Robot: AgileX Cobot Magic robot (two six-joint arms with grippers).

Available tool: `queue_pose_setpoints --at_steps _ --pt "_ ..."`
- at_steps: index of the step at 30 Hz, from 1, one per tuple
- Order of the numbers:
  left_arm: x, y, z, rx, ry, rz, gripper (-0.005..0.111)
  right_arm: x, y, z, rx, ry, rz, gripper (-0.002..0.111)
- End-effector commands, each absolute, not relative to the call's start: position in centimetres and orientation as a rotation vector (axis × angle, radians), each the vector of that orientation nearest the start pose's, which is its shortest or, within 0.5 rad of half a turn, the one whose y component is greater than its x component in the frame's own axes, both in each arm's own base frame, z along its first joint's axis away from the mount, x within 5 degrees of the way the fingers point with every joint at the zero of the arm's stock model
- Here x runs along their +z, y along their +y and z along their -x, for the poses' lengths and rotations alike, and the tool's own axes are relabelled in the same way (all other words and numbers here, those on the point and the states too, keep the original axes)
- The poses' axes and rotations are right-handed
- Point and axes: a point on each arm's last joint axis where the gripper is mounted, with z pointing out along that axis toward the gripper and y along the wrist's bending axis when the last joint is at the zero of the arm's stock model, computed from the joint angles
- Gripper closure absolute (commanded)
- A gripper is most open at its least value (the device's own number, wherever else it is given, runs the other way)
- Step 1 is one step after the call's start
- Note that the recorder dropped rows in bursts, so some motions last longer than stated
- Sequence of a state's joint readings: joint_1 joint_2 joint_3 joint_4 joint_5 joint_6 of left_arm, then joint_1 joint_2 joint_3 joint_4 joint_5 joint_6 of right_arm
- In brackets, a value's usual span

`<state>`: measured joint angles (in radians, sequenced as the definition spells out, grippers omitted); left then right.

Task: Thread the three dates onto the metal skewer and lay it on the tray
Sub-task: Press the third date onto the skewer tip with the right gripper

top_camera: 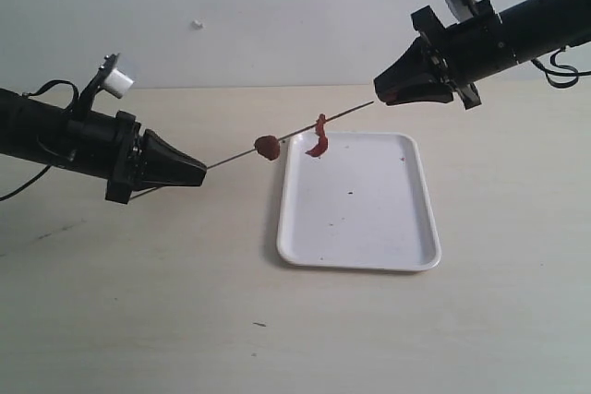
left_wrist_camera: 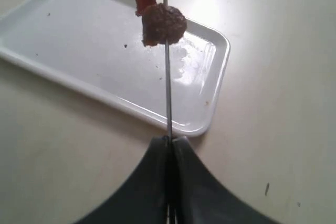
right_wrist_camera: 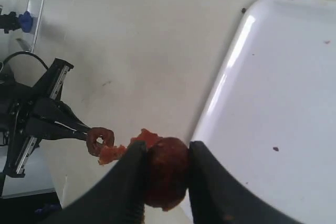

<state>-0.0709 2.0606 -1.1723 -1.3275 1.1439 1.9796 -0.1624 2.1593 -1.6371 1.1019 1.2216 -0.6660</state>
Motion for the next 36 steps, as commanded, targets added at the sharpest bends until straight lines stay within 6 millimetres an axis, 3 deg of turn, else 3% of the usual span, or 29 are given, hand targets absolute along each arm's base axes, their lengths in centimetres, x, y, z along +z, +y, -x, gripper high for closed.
queue_pose_setpoints --at_steps 1,8,13,27,36 --pt "15.0 -10.5 -36.7 -1.031 1.835 -1.24 0.107 20.7 0.7 -44.3 1.316 2.477 0.056 0.081" --pt "14.9 -10.6 -37.1 -0.995 1.766 -1.232 0.107 20.8 2.6 -44.3 1.338 2.479 0.116 0.081" --pt "14.2 -10.5 -37.2 -0.997 1.786 -1.22 0.107 20.9 2.7 -44.4 1.356 2.459 0.106 0.081" --pt "14.9 -10.7 -36.5 -1.101 1.705 -1.312 0.107 20.9 2.7 -44.3 1.343 2.455 0.135 0.081" --pt "15.1 -12.6 -36.3 -1.126 1.676 -1.319 0.107 21.0 4.7 -44.2 1.376 2.447 0.186 0.081"
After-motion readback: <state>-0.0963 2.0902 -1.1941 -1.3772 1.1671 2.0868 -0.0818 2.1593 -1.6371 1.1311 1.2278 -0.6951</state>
